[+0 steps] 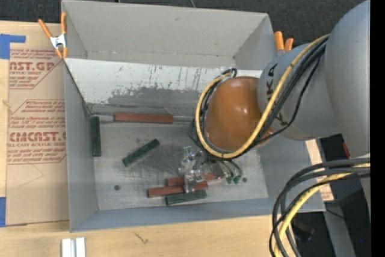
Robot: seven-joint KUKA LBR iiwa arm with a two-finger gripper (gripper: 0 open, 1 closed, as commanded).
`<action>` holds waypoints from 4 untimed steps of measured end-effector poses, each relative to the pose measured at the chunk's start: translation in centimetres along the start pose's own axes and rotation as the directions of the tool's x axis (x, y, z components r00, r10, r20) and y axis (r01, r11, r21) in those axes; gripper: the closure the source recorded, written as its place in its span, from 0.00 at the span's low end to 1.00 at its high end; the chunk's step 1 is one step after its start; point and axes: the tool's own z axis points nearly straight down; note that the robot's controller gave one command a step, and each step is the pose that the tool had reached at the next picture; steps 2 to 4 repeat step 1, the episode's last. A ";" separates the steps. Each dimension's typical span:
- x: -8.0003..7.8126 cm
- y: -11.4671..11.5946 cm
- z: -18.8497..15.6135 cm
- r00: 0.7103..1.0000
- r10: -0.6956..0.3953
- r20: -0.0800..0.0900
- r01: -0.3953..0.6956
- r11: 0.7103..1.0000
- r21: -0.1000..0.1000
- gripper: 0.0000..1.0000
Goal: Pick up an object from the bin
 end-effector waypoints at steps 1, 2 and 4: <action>-1.7 1.1 -14.1 0.999 0.040 -0.011 -0.040 0.999 0.001 1.00; -1.7 1.1 -14.1 0.999 0.040 -0.011 -0.040 0.999 0.001 1.00; -1.7 1.1 -14.1 0.999 0.040 -0.011 -0.040 0.999 0.001 1.00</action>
Offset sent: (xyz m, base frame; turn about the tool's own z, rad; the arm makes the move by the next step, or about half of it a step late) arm 0.0000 0.0000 0.0000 0.0000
